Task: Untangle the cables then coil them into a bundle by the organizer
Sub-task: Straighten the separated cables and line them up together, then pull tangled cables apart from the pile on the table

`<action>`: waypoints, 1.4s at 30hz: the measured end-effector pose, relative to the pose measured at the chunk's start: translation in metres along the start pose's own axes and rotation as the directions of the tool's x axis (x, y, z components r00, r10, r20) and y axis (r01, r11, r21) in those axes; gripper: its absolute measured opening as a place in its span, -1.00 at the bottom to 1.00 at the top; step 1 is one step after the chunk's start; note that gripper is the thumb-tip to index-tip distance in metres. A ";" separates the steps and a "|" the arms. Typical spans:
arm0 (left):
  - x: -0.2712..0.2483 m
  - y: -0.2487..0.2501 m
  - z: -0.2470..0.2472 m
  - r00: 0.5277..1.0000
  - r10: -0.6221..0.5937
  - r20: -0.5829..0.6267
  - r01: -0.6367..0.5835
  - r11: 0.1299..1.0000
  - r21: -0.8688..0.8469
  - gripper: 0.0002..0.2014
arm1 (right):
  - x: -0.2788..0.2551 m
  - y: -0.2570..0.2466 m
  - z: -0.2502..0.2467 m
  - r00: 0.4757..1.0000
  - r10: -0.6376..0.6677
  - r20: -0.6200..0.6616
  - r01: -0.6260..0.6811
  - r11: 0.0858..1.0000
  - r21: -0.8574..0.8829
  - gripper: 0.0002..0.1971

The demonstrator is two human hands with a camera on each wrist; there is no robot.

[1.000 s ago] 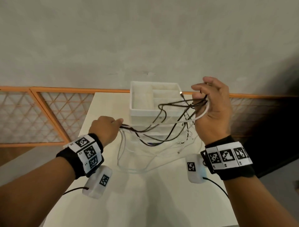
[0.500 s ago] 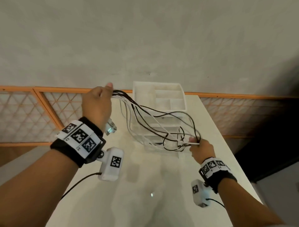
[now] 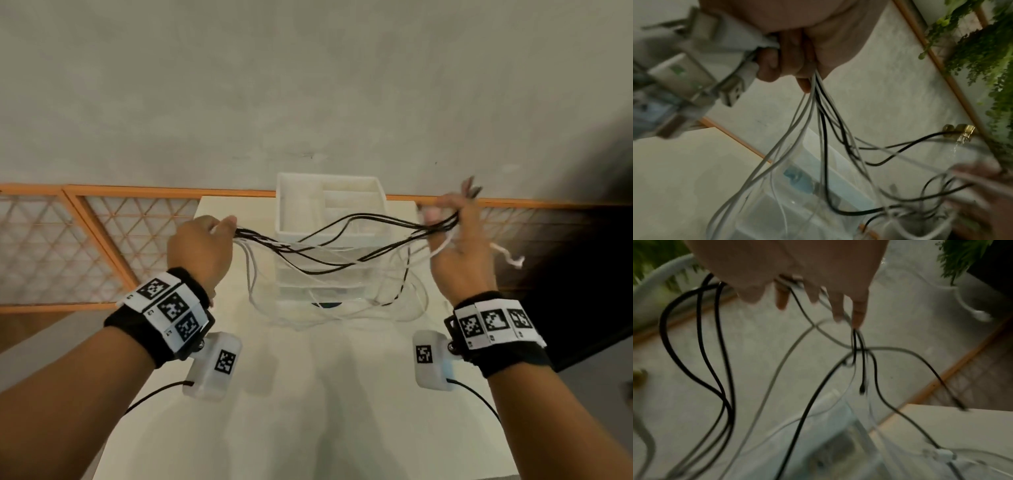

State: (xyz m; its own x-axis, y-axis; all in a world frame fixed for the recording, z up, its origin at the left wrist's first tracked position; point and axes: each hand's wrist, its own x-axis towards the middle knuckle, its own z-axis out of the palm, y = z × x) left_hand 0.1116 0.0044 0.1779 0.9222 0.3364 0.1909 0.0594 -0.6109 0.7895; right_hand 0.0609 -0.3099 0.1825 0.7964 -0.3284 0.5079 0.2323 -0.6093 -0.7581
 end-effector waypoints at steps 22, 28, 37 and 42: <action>-0.013 0.020 0.000 0.938 0.256 0.235 -0.255 0.966 -0.034 -0.72 | -0.010 -0.036 0.019 0.946 -0.145 0.289 0.173 0.982 -0.073 -0.84; -0.042 0.044 0.014 0.601 0.461 0.653 -0.589 0.808 -0.029 -0.59 | -0.015 -0.074 0.032 0.890 -0.300 0.343 0.203 0.935 0.289 -0.90; -0.031 -0.011 0.045 0.549 -0.060 0.833 -0.578 0.693 0.431 -0.66 | 0.005 -0.068 -0.006 0.889 -0.415 0.193 0.428 0.904 -0.025 -0.47; 0.003 -0.021 0.016 0.800 -0.042 0.599 -0.274 0.862 0.427 -0.64 | -0.014 0.010 -0.003 0.956 -0.097 0.278 0.205 0.897 -0.390 -0.25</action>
State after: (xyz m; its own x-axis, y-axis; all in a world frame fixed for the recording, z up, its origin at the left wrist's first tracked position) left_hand 0.1187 0.0071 0.1523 0.9638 -0.1346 -0.2300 -0.0386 -0.9245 0.3793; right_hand 0.0498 -0.3136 0.1691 0.8937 -0.0535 0.4454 0.1539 -0.8960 -0.4165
